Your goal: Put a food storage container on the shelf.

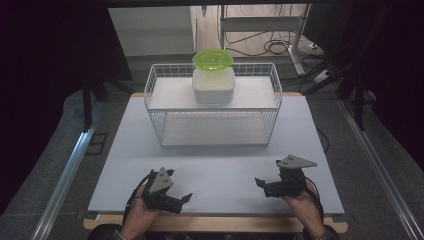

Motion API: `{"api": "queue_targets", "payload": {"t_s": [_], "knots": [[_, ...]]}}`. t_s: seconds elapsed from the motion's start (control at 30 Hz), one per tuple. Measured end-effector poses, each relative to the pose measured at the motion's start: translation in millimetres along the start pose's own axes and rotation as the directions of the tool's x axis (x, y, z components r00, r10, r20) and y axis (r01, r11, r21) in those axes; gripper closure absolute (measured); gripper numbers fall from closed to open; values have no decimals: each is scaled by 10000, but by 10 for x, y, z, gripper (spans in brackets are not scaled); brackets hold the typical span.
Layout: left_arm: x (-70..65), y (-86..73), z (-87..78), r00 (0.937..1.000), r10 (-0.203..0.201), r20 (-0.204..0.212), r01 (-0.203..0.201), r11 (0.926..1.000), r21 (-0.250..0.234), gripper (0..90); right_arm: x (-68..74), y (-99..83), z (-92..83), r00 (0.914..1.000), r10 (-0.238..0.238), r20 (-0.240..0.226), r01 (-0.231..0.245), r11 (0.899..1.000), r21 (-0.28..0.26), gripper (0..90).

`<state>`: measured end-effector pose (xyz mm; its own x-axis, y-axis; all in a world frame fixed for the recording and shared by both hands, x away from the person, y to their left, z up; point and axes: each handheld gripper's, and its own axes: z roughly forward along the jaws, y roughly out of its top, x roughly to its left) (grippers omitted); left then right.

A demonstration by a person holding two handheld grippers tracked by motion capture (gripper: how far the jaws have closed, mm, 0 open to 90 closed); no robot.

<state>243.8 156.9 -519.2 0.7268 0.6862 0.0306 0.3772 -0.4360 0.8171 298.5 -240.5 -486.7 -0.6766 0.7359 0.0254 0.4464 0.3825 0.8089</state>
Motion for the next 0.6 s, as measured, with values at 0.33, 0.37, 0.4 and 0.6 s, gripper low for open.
{"api": "queue_targets", "payload": {"t_s": [0.33, 0.37, 0.4, 0.6], "knots": [[2, -6, 7, 10000, 2, 28, -2, 10000, 43, 13, 46, -100, 110, 9996, -266, 43, 262, 9971, 709, 0], [0, -7, 9, 10000, 8, 21, -8, 10000, 42, 13, 47, -104, 119, 9997, -245, 42, 242, 9971, 723, 0], [0, -7, 9, 10000, 8, 21, -8, 10000, 42, 13, 42, -109, 125, 9997, -253, 19, 251, 9964, 805, 0], [1, -10, 14, 10000, -2, 21, 2, 10000, 85, 13, 20, -133, 160, 9999, -97, 40, 92, 9938, 1106, 0]]}}
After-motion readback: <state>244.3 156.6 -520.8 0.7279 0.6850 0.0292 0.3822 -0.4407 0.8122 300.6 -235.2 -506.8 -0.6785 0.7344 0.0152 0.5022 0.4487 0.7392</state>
